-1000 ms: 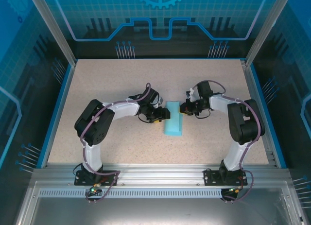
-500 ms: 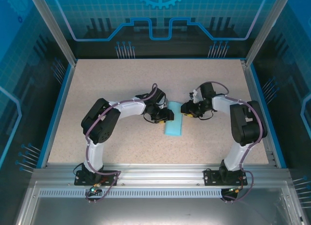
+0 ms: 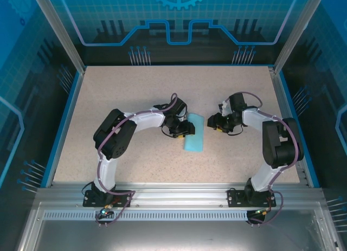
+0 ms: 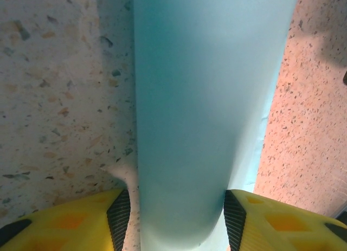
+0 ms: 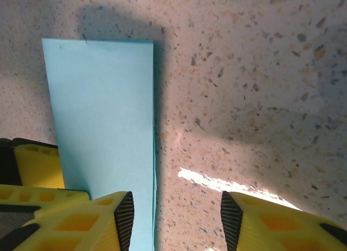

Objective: Fold a paper plane with a square sheet of paper (fold left side to right side)
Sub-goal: First fold in half a square sheet of paper at the center of the table.

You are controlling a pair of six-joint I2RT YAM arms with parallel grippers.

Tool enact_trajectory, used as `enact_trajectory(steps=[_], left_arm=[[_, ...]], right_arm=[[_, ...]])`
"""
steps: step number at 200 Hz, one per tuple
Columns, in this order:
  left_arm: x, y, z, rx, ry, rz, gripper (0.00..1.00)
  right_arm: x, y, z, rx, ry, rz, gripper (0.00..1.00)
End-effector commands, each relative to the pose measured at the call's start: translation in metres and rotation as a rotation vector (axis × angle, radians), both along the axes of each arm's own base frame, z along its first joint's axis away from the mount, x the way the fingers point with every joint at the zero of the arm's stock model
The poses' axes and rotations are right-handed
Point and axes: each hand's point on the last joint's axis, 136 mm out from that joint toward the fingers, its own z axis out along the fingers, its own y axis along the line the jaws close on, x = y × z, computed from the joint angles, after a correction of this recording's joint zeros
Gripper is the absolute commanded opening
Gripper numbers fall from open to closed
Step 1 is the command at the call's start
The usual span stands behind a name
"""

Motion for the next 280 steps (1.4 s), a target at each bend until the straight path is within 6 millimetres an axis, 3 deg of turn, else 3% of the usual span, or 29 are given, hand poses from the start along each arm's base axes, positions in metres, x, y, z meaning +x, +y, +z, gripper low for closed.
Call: enact_trajectory(steps=[1,188,280], left_arm=[[-0.003,-0.001,-0.011,0.045,0.040,0.021,0.54],[-0.009,-0.009,-0.025,0.080,0.127,0.045,0.59],[-0.010,-0.017,-0.010,0.039,0.131,0.047,0.59]], right_arm=[[-0.005,-0.005,0.001,0.003,0.009,-0.006,0.49],[-0.012,0.005,-0.002,0.042,0.028,0.017,0.50],[-0.013,0.008,-0.004,0.044,0.033,0.026,0.51]])
